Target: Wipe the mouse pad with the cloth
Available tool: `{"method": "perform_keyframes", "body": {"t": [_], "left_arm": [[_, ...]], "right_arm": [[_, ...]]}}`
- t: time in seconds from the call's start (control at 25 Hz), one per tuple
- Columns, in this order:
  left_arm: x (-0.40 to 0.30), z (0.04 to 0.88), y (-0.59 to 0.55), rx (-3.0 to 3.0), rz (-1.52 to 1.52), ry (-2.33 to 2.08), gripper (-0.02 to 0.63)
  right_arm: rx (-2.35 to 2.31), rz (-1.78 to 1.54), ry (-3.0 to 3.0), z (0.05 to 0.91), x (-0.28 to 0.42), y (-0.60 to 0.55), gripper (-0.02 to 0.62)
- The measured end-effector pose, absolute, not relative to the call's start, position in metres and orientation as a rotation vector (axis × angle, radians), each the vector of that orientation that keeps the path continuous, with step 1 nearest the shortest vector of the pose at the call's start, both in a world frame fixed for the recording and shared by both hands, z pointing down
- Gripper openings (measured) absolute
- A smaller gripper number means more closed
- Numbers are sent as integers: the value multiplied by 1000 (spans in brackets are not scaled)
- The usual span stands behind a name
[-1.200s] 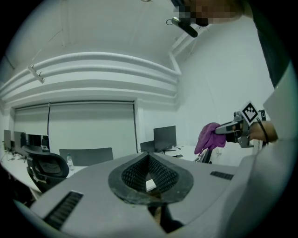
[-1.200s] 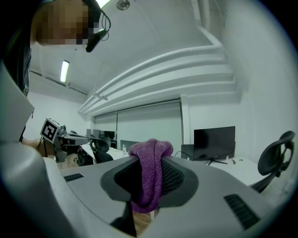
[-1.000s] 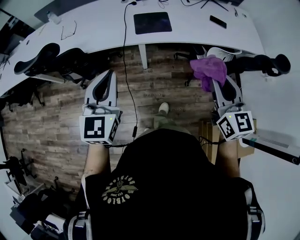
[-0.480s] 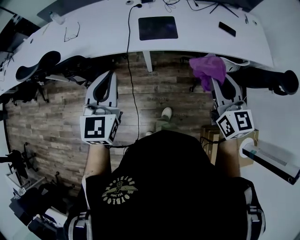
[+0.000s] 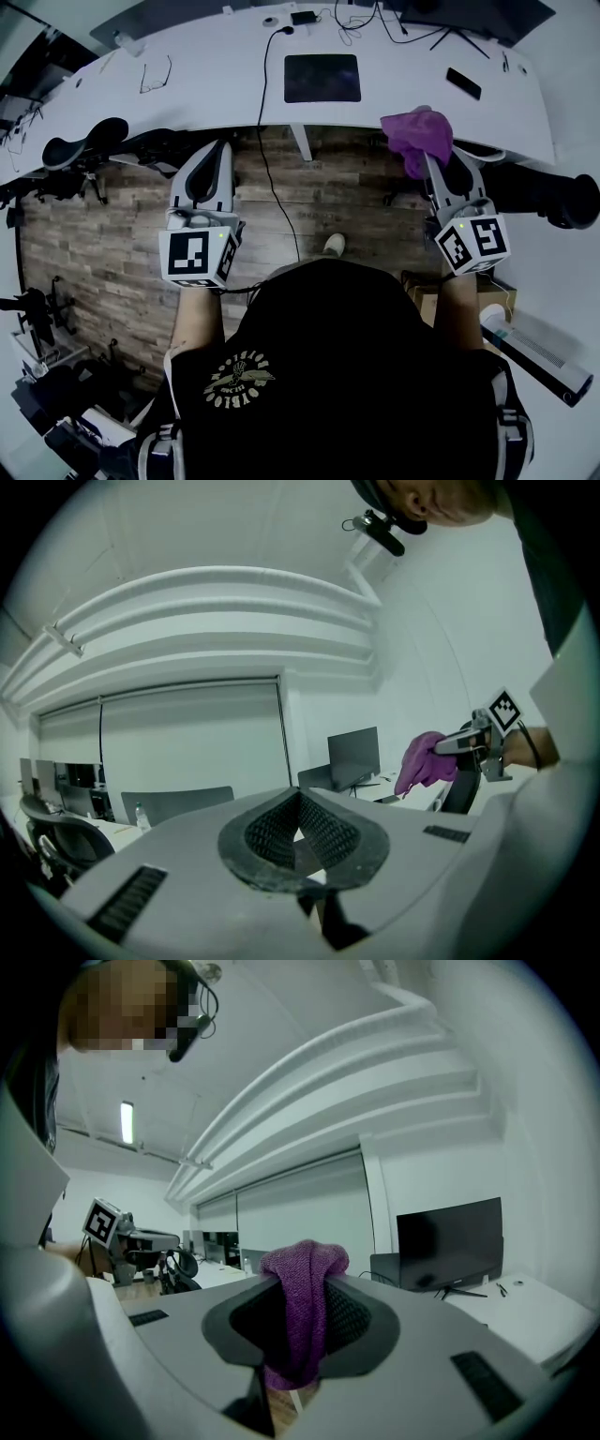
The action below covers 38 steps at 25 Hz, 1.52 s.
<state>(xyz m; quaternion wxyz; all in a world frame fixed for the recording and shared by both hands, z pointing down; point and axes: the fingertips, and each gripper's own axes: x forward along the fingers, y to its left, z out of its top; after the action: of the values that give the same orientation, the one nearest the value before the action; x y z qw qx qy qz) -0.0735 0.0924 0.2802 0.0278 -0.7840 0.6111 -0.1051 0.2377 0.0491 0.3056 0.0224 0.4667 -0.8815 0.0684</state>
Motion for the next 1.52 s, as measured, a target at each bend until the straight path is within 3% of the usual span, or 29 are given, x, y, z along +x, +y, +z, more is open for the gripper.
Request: {"method": "perform_keyframes", "body": {"t": [0.64, 1.52], "left_arm": [[-70, 273, 82, -2362, -324, 1944, 2], [-110, 281, 14, -2392, -216, 1913, 2]], "right_arm": [[1413, 222, -2752, 305, 246, 19, 89], [1439, 65, -2666, 297, 192, -33, 89]]}}
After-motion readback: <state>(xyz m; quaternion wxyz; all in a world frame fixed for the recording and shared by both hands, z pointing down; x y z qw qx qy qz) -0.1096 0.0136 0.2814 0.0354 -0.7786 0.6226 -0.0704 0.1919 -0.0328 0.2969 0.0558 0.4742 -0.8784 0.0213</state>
